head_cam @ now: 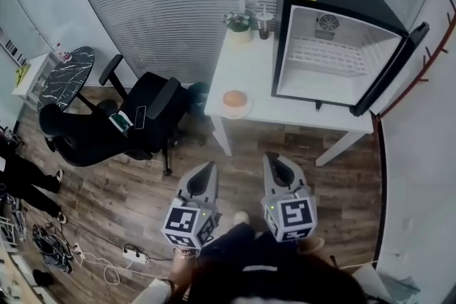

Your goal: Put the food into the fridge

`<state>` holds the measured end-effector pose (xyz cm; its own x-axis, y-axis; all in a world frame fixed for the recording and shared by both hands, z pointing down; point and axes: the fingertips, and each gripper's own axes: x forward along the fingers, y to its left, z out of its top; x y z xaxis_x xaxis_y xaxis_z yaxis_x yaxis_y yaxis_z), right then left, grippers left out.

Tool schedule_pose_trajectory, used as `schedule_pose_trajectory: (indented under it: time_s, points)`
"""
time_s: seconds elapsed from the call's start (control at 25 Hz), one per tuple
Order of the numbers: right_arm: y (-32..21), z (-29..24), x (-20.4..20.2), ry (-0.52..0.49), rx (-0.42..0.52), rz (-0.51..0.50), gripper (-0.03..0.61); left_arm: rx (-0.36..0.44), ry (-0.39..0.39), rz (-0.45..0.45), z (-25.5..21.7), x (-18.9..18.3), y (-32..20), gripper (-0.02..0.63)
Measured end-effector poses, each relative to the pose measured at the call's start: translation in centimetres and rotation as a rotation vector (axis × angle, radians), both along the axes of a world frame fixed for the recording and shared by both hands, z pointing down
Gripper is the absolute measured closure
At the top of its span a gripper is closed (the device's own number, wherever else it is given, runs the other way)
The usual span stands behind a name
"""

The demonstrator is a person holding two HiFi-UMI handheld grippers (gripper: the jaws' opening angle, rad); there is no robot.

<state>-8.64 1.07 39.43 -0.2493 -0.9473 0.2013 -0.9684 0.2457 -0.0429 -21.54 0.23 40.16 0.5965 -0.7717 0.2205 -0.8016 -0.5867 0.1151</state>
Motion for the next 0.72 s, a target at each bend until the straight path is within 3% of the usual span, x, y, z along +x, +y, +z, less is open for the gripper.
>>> schedule_pose_trajectory:
  time_s: [0.28,0.72]
  points:
    - [-2.3,-0.4,-1.2,0.014,0.02,0.04,0.581,-0.004,0.016,0.037,0.1,-1.0,-2.4,0.614]
    - [-3.4,0.7,-2.1,-0.007,-0.048,0.063,0.58,-0.053,0.033,0.057,1.0,-2.1,-3.5,0.614]
